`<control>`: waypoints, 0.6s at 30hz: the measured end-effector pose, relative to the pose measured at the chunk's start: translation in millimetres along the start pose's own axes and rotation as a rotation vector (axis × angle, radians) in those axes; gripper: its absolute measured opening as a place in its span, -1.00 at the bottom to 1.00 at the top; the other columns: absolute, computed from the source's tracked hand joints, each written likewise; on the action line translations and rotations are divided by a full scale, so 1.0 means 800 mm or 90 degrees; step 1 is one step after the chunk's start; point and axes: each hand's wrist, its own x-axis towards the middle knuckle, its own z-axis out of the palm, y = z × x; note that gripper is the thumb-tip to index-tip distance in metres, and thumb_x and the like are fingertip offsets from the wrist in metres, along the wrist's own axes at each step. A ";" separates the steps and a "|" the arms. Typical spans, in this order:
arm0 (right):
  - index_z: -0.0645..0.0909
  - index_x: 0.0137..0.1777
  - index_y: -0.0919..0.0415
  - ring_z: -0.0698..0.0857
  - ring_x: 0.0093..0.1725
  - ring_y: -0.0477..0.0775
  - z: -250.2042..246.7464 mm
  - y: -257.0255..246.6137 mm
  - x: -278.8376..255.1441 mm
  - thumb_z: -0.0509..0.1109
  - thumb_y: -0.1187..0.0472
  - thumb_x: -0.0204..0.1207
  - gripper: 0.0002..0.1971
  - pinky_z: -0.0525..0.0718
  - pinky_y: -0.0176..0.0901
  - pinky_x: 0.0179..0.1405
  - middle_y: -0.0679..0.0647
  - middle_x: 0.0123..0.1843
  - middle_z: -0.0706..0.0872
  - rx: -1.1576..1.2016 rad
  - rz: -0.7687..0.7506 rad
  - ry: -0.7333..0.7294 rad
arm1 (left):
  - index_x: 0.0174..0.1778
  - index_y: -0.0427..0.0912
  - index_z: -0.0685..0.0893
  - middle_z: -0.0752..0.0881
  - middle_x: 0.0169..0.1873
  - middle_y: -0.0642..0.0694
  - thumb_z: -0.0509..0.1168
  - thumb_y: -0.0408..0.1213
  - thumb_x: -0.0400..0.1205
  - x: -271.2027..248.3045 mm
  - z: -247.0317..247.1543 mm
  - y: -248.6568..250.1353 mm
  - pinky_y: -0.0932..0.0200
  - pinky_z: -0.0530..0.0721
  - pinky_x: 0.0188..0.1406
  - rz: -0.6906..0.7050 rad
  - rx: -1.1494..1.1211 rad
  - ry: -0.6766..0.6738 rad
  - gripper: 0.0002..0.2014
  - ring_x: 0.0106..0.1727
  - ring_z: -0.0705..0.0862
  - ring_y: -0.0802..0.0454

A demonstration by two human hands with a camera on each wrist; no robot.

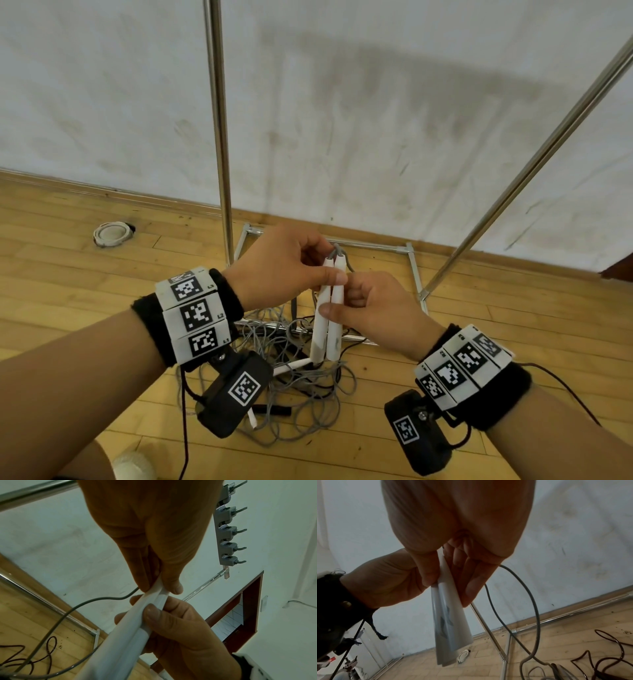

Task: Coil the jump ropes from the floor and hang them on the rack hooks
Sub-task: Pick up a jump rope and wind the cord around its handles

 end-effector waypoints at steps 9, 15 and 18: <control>0.76 0.02 0.25 0.86 -0.08 0.21 -0.030 -0.019 0.011 0.48 0.36 0.55 -0.90 0.82 0.00 -0.17 0.20 -0.10 0.86 0.147 -0.039 0.121 | 0.03 0.09 0.72 0.80 -0.17 0.14 0.32 0.24 0.56 0.009 -0.005 0.005 0.13 0.75 -0.09 0.018 0.034 -0.010 -0.66 -0.12 0.76 0.23; 0.72 0.02 0.29 0.85 -0.05 0.22 -0.044 -0.033 0.017 0.47 0.32 0.55 -0.91 0.81 -0.04 -0.18 0.20 -0.09 0.86 0.301 -0.085 0.258 | 0.23 -0.06 0.57 0.79 -0.06 -0.11 0.15 0.20 0.67 -0.005 0.022 0.004 -0.29 0.77 -0.05 -0.034 0.003 -0.171 -0.57 -0.07 0.80 -0.14; 0.71 0.04 0.30 0.85 -0.02 0.21 -0.038 -0.034 0.019 0.48 0.28 0.55 -0.88 0.81 -0.01 -0.11 0.19 -0.07 0.86 0.313 -0.104 0.274 | 0.24 -0.09 0.55 0.80 -0.10 -0.07 0.25 0.03 0.70 -0.005 0.022 0.009 -0.36 0.77 -0.07 -0.040 -0.083 -0.112 -0.69 -0.14 0.83 -0.11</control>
